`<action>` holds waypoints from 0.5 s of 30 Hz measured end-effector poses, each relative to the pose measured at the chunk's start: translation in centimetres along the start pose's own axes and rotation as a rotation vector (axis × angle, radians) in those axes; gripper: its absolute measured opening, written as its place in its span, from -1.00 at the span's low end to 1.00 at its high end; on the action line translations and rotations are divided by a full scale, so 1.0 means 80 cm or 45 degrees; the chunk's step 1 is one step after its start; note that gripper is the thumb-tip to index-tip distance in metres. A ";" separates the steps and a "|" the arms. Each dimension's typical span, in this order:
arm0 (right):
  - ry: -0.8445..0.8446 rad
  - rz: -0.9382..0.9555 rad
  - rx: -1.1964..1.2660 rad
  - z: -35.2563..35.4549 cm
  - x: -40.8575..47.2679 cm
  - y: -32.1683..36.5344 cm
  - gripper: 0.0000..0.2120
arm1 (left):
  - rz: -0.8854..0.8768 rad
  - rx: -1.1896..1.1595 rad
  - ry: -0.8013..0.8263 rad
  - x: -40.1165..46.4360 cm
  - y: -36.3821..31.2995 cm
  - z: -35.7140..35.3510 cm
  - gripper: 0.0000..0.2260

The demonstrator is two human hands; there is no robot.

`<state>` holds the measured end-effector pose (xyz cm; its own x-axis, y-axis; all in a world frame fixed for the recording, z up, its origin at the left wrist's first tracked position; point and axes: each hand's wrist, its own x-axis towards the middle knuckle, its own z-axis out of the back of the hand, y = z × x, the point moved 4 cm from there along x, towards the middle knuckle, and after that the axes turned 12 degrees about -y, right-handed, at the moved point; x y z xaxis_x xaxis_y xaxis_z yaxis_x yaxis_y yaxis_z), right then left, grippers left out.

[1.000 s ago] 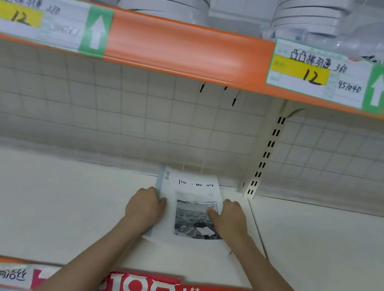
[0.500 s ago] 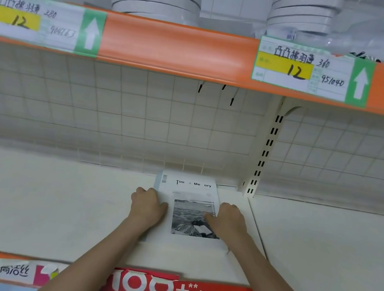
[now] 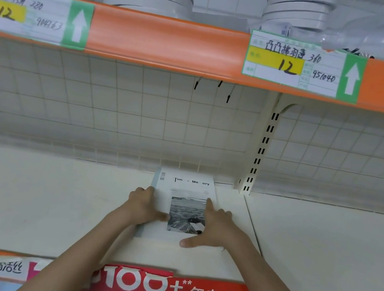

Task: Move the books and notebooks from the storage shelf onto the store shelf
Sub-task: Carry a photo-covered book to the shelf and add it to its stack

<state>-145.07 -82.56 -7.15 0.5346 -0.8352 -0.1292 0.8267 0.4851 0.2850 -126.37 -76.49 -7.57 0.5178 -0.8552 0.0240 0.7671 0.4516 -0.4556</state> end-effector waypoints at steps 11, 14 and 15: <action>-0.055 0.019 0.004 0.004 -0.006 0.000 0.23 | -0.248 0.311 0.288 -0.033 -0.011 0.003 -0.01; -0.072 0.024 0.002 0.004 -0.007 -0.001 0.18 | -0.261 0.317 0.261 -0.032 -0.009 0.003 -0.21; -0.080 0.032 0.006 0.004 -0.007 -0.001 0.15 | -0.264 0.327 0.249 -0.032 -0.008 0.003 -0.27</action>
<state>-145.51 -82.20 -6.81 0.5427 -0.8377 -0.0621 0.8124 0.5046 0.2922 -128.11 -74.52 -7.13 0.2786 -0.9562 -0.0892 0.9307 0.2918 -0.2207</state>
